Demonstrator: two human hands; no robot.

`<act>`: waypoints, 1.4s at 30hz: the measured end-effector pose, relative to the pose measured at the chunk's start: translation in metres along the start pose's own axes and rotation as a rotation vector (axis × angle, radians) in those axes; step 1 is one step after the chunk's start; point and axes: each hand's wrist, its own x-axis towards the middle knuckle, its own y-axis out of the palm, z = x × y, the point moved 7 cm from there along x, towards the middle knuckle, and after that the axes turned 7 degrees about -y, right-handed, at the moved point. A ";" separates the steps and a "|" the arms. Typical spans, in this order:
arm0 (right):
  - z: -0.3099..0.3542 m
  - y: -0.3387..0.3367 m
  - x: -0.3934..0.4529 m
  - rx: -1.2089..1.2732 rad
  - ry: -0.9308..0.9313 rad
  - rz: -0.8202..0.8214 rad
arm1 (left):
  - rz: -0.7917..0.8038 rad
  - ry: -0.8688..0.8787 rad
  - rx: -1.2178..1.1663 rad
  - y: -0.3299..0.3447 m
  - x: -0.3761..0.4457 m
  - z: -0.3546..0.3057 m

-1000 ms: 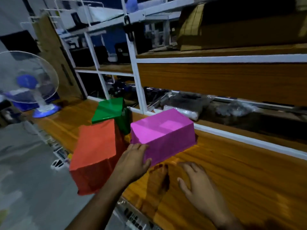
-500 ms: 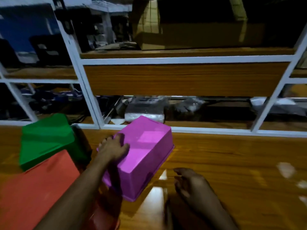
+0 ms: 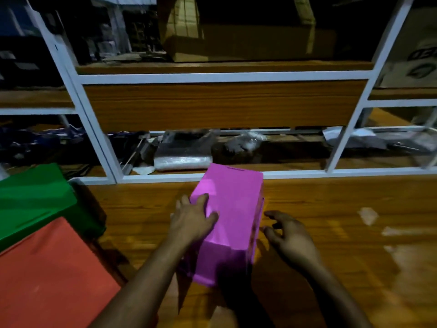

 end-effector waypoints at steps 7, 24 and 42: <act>-0.053 -0.039 -0.028 0.044 0.091 -0.080 | 0.070 0.049 -0.210 0.034 -0.049 -0.061; -0.039 -0.085 -0.031 0.034 -0.025 -0.314 | 0.120 -0.070 -0.512 0.044 -0.081 -0.108; -0.028 -0.079 0.001 -0.266 0.085 -0.093 | 0.170 -0.045 -1.147 -0.005 -0.053 -0.103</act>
